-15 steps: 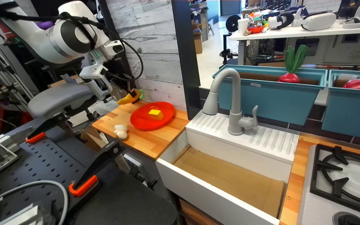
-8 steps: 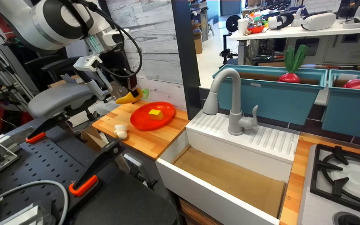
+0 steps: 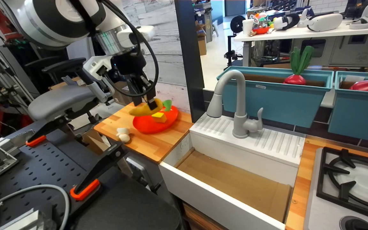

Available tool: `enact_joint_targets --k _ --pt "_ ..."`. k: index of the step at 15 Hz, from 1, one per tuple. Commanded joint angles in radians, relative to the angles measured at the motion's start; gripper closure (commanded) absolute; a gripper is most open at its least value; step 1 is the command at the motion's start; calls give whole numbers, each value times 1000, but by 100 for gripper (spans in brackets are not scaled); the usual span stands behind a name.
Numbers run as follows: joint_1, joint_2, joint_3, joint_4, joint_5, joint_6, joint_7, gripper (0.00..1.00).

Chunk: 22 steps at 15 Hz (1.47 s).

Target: Move the carrot to the right

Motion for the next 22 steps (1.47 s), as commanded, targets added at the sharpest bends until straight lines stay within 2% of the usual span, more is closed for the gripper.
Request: enact_joint_targets --k 1,5,7,13,22 --pt "-140 13 98 -3 48 14 -62 98" --pt "-240 84 162 51 100 9 -81 98" --pt "-257 123 167 83 117 3 -78 98" --pt "-255 217 152 172 127 -23 -66 98" --pt "-200 310 125 280 117 -86 -43 98"
